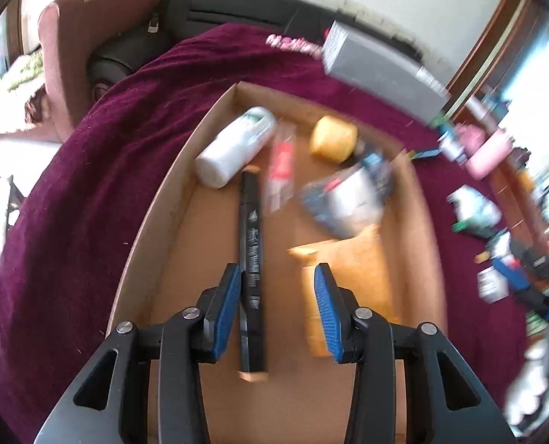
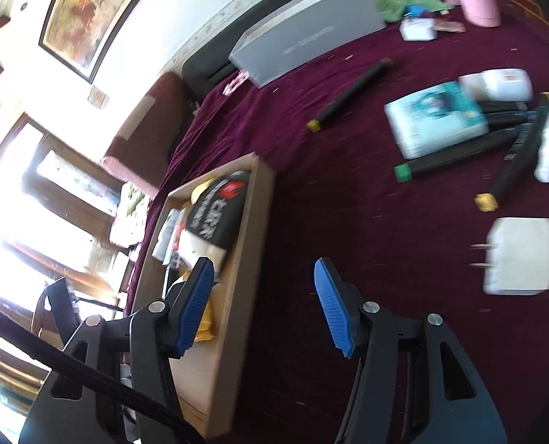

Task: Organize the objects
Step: 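Move both open grippers from the box back to the cluttered items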

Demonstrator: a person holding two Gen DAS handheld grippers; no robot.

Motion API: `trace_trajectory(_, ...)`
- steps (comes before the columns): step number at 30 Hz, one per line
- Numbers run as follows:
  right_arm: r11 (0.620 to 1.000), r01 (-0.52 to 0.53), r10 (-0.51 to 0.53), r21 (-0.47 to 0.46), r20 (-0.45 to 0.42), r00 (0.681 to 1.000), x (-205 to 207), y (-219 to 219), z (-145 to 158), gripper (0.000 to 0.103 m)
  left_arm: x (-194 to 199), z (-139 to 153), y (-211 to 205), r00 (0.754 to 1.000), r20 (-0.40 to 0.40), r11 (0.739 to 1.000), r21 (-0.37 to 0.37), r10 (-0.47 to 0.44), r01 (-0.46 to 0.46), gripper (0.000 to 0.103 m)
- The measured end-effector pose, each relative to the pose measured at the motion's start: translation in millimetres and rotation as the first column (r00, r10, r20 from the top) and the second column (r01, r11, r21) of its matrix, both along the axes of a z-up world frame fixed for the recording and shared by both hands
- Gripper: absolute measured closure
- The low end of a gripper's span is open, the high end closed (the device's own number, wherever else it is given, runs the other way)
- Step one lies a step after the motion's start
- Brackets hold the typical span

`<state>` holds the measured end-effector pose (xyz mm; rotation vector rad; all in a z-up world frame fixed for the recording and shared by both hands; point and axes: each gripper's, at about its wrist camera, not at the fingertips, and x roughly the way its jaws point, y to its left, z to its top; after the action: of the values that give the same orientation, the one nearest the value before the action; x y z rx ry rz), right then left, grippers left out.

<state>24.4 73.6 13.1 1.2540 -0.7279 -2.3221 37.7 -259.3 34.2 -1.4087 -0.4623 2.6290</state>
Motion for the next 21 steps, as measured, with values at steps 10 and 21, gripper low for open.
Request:
trace_trajectory(10,0.975,0.204,-0.192,0.086,-0.127,0.973,20.9,121.3,32.2,0.045,43.7,120.6,49.3,0.882,-0.471,0.851,0.452,-0.027,0.267,0.001)
trace_trajectory(21,0.957,0.233,-0.224,0.171,-0.068,0.972,26.7,187.4,17.0,0.037,-1.7,64.1,188.5,0.915,-0.224,0.767,0.499,-0.335,0.403,0.002)
